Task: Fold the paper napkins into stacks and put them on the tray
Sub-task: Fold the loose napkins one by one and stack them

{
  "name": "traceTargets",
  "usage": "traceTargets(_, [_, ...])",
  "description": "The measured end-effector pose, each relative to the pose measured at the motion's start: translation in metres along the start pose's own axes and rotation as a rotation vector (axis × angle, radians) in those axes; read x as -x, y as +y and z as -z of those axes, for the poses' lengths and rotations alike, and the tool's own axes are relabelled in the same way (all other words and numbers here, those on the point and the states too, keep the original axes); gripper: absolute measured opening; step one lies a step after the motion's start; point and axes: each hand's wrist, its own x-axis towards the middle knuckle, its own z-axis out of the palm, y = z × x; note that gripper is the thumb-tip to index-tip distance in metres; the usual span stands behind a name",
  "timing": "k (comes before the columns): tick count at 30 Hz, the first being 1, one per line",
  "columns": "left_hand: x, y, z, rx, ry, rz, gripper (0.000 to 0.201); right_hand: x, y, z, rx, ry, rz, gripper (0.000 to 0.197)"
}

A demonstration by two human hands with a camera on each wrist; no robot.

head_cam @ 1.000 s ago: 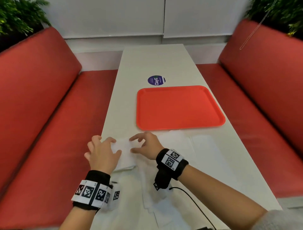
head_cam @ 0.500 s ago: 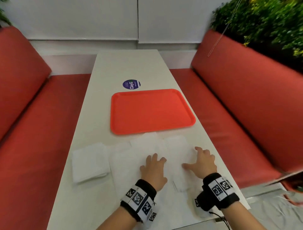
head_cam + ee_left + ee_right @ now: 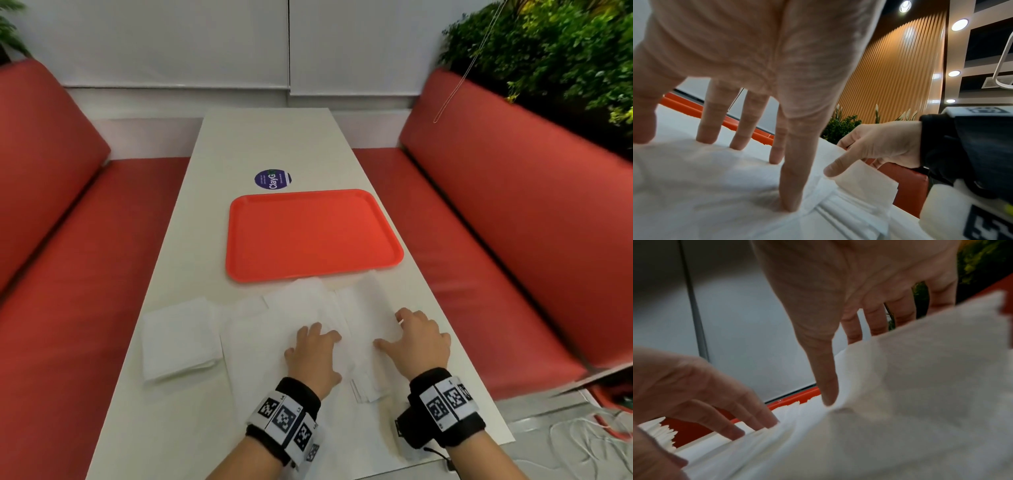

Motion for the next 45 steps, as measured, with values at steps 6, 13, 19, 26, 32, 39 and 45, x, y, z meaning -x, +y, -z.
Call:
traceTargets(6, [0.002,-0.002,0.000,0.026,-0.002,0.002,0.065,0.004,0.008,0.023,-0.425,0.049,0.076,0.013])
traceTargets(13, [0.002,-0.006,-0.001,0.174,0.051,0.001,0.048,0.004,0.011,0.043,-0.691,0.040,0.137,0.005])
traceTargets(19, [0.004,-0.001,0.009,0.600,0.308,-0.144,0.035,0.014,0.009,0.038,-0.913,-0.028,0.121,0.011])
traceTargets(26, [0.006,0.012,0.022,1.144,0.279,-0.119,0.027,0.018,0.010,0.026,-0.956,-0.055,0.144,0.032])
traceTargets(32, [0.006,0.016,0.027,1.254,0.252,-0.102,0.017,0.022,0.012,0.030,-0.999,-0.070,0.154,0.037])
traceTargets(39, [0.002,0.018,0.030,1.311,0.256,-0.119,0.016,0.022,0.024,0.035,-1.037,-0.056,0.121,0.026])
traceTargets(45, [0.000,0.013,0.033,1.283,0.400,-0.138,0.013,0.016,0.037,0.031,-1.030,-0.002,0.027,0.020])
